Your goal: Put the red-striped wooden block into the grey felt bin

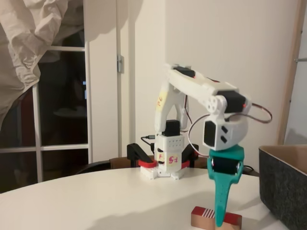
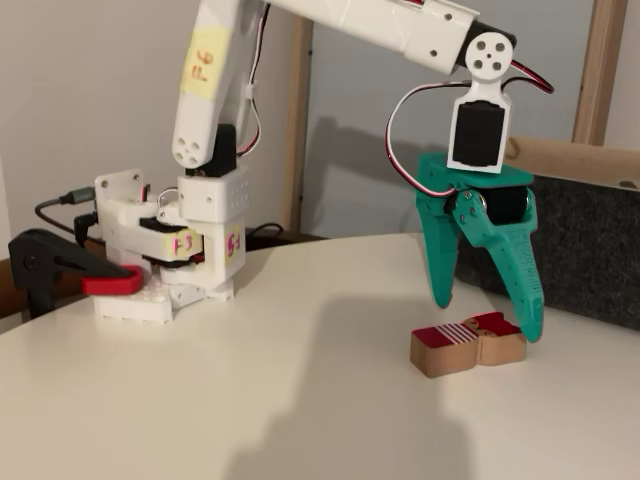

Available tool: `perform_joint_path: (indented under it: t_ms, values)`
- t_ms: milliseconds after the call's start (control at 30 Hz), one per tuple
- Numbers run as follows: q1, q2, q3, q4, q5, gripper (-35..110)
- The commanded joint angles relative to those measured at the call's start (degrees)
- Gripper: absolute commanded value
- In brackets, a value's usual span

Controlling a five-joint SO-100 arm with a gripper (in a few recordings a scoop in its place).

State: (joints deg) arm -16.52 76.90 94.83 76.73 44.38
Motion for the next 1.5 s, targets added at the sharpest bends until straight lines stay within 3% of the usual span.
perform_joint_path:
  t_ms: [0,833,1467]
  values:
    - [-0.53,-0.26,-1.32,-0.44,-0.62,40]
    - [-0.53,-7.12,-0.97,-0.44,-1.14,36]
    - [1.32,-8.17,-1.05,-2.64,0.00,12]
